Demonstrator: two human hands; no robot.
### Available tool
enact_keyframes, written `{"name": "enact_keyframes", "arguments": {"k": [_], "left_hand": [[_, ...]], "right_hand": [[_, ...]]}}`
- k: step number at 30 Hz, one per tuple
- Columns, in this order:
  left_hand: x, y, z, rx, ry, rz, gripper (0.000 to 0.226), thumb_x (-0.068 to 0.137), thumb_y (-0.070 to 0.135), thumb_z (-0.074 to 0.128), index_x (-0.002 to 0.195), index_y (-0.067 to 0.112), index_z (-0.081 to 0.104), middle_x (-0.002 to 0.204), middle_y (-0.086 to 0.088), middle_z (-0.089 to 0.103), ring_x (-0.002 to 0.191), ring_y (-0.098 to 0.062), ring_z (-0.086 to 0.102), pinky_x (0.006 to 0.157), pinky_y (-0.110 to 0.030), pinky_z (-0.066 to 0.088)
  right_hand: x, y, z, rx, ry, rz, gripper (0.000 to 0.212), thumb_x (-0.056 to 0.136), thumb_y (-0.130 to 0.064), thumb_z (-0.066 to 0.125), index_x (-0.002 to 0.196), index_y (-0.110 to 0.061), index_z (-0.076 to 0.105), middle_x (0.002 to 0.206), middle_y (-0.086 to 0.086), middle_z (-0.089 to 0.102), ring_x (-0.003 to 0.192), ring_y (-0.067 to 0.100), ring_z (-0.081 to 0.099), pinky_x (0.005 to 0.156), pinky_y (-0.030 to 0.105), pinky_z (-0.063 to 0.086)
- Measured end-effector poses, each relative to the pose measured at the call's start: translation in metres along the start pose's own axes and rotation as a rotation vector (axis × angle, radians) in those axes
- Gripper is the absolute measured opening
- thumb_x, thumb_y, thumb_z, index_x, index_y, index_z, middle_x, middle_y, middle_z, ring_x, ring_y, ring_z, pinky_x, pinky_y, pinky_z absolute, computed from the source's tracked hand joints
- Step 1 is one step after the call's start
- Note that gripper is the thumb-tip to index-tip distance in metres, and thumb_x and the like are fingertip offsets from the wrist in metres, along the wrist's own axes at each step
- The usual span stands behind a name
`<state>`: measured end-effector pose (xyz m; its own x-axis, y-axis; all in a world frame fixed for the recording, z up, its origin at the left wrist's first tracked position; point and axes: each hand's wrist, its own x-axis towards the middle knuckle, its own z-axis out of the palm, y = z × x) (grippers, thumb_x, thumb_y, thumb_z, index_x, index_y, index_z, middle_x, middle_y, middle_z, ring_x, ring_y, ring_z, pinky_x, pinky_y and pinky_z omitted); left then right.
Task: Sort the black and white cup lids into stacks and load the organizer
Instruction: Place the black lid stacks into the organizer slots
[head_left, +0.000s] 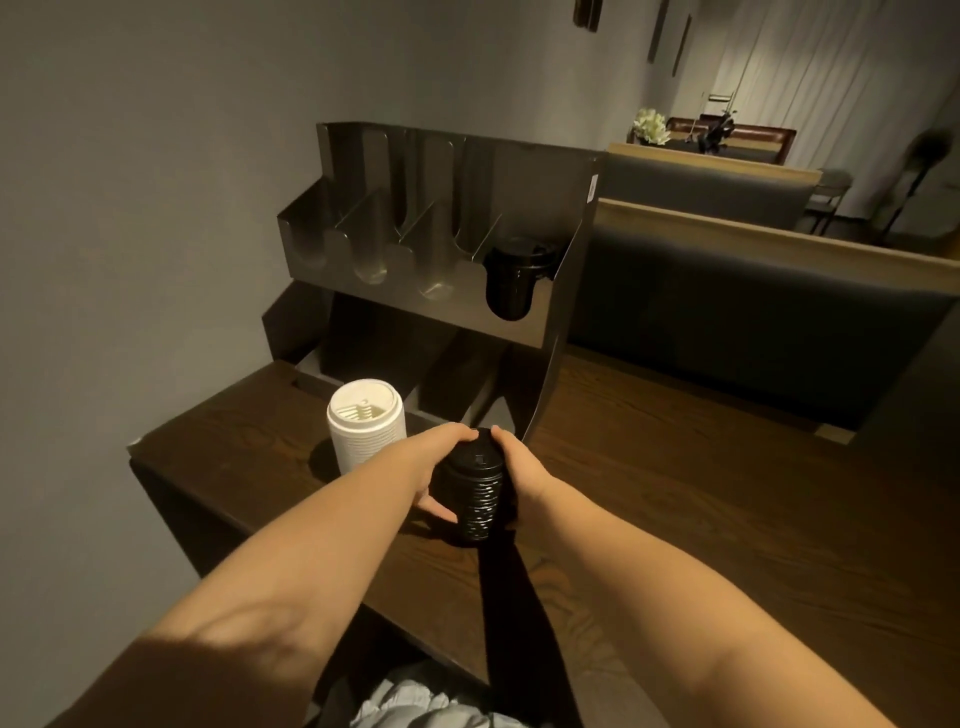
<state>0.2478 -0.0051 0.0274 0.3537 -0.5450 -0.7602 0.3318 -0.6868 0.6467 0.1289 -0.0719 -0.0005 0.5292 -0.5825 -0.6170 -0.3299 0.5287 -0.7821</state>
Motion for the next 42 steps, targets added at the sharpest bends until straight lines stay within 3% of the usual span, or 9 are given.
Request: {"name": "enact_keyframes", "arguments": {"k": [4, 8, 11, 13, 16, 21, 25, 30, 42], "left_hand": [[-0.007, 0.012, -0.005, -0.071, -0.049, -0.030, 0.074, 0.067, 0.049, 0.078, 0.128, 0.015, 0.052, 0.125, -0.014, 0.055, 0.112, -0.039, 0.054, 0.070, -0.050, 0.057], [-0.029, 0.025, -0.004, -0.064, -0.018, -0.083, 0.082, 0.058, 0.067, 0.075, 0.118, 0.013, 0.061, 0.112, -0.009, 0.065, 0.103, -0.027, 0.059, 0.070, -0.037, 0.047], [-0.054, 0.054, -0.019, -0.019, 0.042, -0.058, 0.089, 0.058, 0.073, 0.070, 0.121, 0.012, 0.055, 0.117, -0.010, 0.060, 0.108, -0.032, 0.055, 0.089, -0.051, 0.045], [-0.073, 0.086, -0.032, -0.011, 0.041, -0.029, 0.086, 0.065, 0.070, 0.068, 0.122, 0.010, 0.047, 0.127, -0.015, 0.055, 0.117, -0.042, 0.049, 0.099, -0.065, 0.032], [-0.101, 0.132, -0.054, -0.082, -0.002, 0.070, 0.081, 0.067, 0.058, 0.073, 0.128, 0.012, 0.047, 0.124, -0.019, 0.053, 0.113, -0.046, 0.050, 0.092, -0.066, 0.042], [-0.134, 0.185, -0.074, -0.221, -0.006, 0.322, 0.063, 0.073, 0.051, 0.072, 0.125, 0.019, 0.053, 0.120, -0.014, 0.056, 0.105, -0.038, 0.057, 0.073, -0.054, 0.054], [-0.135, 0.214, -0.069, -0.485, 0.019, 0.474, 0.054, 0.080, 0.050, 0.068, 0.123, 0.020, 0.054, 0.116, -0.011, 0.059, 0.099, -0.033, 0.059, 0.082, -0.049, 0.053], [-0.112, 0.233, -0.051, -0.702, 0.011, 0.438, 0.070, 0.077, 0.058, 0.067, 0.134, 0.025, 0.046, 0.127, -0.011, 0.056, 0.110, -0.035, 0.057, 0.095, -0.053, 0.049], [-0.070, 0.245, -0.029, -0.811, 0.050, 0.370, 0.064, 0.077, 0.057, 0.066, 0.129, 0.022, 0.052, 0.121, -0.010, 0.059, 0.109, -0.033, 0.058, 0.097, -0.051, 0.048]], "right_hand": [[-0.008, -0.022, -0.006, 0.028, 0.054, -0.048, 0.058, 0.083, -0.056, 0.059, 0.119, -0.010, 0.059, 0.102, 0.011, 0.066, 0.087, 0.026, 0.063, 0.061, 0.033, 0.044], [-0.017, -0.048, -0.003, 0.042, 0.076, -0.056, 0.065, 0.079, -0.057, 0.063, 0.121, -0.008, 0.059, 0.106, 0.012, 0.068, 0.091, 0.027, 0.066, 0.070, 0.034, 0.051], [-0.031, -0.084, 0.011, 0.004, 0.033, -0.067, 0.075, 0.072, -0.065, 0.062, 0.123, -0.010, 0.059, 0.109, 0.014, 0.068, 0.096, 0.029, 0.066, 0.084, 0.038, 0.051], [-0.049, -0.113, 0.023, -0.003, -0.007, -0.098, 0.063, 0.082, -0.062, 0.055, 0.119, -0.011, 0.060, 0.106, 0.013, 0.067, 0.091, 0.028, 0.064, 0.076, 0.035, 0.051], [-0.065, -0.157, 0.043, -0.031, -0.046, -0.130, 0.057, 0.088, -0.062, 0.046, 0.119, -0.015, 0.058, 0.102, 0.011, 0.064, 0.087, 0.026, 0.061, 0.063, 0.033, 0.045], [-0.082, -0.219, 0.061, -0.042, -0.089, -0.391, 0.072, 0.076, -0.065, 0.059, 0.128, -0.015, 0.055, 0.118, 0.009, 0.063, 0.104, 0.026, 0.062, 0.093, 0.042, 0.050], [-0.079, -0.256, 0.065, -0.126, -0.060, -0.541, 0.100, 0.064, -0.066, 0.067, 0.143, -0.013, 0.037, 0.137, 0.008, 0.052, 0.120, 0.023, 0.054, 0.104, 0.041, 0.041], [-0.068, -0.288, 0.060, -0.260, 0.029, -0.649, 0.057, 0.100, -0.029, 0.044, 0.150, -0.020, 0.020, 0.149, 0.006, 0.035, 0.133, 0.022, 0.040, 0.089, 0.021, 0.036], [-0.027, -0.303, 0.054, -0.598, 0.142, -0.648, 0.047, 0.104, -0.024, 0.030, 0.149, -0.014, 0.022, 0.153, 0.007, 0.029, 0.138, 0.022, 0.032, 0.105, 0.027, 0.031]]}}
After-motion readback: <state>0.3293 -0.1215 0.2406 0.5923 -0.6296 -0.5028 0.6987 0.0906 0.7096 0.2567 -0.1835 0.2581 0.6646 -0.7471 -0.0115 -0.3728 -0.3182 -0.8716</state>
